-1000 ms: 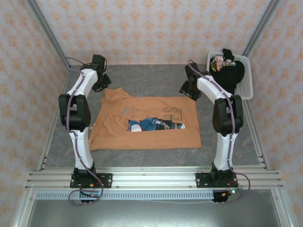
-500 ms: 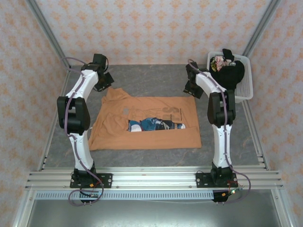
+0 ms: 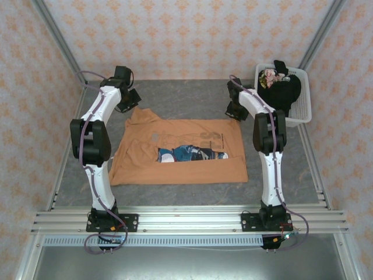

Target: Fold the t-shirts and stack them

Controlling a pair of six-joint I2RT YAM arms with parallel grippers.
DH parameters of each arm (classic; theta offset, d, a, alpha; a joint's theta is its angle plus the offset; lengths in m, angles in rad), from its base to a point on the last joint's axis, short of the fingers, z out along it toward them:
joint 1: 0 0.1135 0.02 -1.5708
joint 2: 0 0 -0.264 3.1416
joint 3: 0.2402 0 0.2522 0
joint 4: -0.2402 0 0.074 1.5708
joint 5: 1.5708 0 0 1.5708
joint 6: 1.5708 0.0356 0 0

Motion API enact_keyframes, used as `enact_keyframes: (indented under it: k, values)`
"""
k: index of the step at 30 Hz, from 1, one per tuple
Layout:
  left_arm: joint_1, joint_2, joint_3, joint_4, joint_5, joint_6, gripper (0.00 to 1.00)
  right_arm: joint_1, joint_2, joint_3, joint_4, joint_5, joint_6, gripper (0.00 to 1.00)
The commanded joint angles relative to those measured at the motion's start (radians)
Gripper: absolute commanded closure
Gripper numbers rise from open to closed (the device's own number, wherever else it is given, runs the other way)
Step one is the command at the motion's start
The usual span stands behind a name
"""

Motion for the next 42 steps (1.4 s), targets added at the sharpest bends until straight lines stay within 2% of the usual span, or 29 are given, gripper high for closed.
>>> enact_keyframes:
  k: [1,6,15,21,28,36,42]
  values:
    - [-0.008,-0.082,0.016,0.004,0.013,0.001,1.0,-0.004,-0.047,-0.004,-0.032,0.041,-0.011,1.0]
    - [-0.024,-0.196,-0.069,0.012,0.032,0.034,1.0,-0.003,-0.16,-0.084,0.005,0.029,-0.025,1.0]
    - [-0.026,-0.487,-0.329,0.022,-0.028,0.063,1.0,-0.003,-0.345,-0.26,0.023,-0.035,-0.056,1.0]
    - [-0.027,-0.66,-0.447,-0.015,-0.078,0.075,1.0,-0.002,-0.494,-0.445,0.057,-0.036,-0.052,1.0]
    - [-0.028,-0.85,-0.672,-0.039,-0.095,0.048,1.0,0.008,-0.66,-0.67,0.103,-0.037,-0.04,1.0]
    - [-0.052,-1.033,-0.887,-0.089,-0.179,-0.03,1.0,0.038,-0.75,-0.832,0.134,-0.035,-0.019,1.0]
    - [-0.066,-1.082,-1.001,-0.087,-0.169,-0.067,1.0,0.059,-0.762,-0.899,0.14,0.019,-0.008,1.0]
